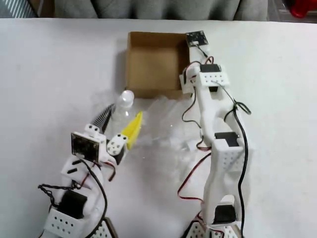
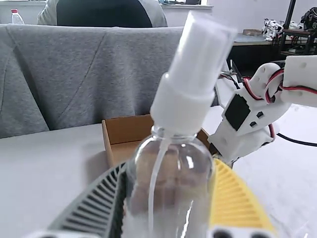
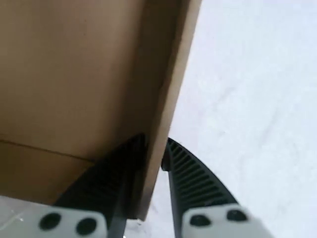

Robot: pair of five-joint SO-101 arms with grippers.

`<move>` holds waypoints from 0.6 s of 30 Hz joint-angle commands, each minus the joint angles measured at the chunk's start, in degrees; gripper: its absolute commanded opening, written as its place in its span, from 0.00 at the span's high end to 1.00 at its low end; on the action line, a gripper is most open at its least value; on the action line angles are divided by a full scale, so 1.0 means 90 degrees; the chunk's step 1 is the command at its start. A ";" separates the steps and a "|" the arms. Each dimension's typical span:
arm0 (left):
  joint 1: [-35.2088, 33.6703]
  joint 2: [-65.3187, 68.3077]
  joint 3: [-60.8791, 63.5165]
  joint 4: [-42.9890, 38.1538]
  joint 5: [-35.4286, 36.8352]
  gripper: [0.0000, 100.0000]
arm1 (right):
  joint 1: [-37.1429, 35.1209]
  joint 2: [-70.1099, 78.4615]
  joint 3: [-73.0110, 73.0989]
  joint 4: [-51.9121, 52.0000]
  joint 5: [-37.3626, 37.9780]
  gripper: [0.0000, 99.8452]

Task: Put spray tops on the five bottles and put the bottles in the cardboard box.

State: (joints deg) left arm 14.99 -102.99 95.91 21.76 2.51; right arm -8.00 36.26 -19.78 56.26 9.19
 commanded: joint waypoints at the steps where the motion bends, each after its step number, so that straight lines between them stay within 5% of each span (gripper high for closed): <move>1: -0.0044 -0.0122 -0.0059 -0.0225 -0.0059 0.98 | -0.0083 -0.0142 -0.0352 0.0689 0.0908 0.98; 8: -0.0044 -0.0122 -0.0059 -0.0225 -0.0059 0.98 | -0.0249 -0.0161 -0.0352 0.1509 0.1846 0.98; 18: -0.0044 -0.0122 -0.0049 -0.0225 -0.0059 0.98 | -0.0181 -0.0454 -0.0303 0.2359 0.0606 0.98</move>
State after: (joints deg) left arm 14.99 -102.99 95.91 21.76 2.51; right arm -8.88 35.74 -21.36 74.29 17.98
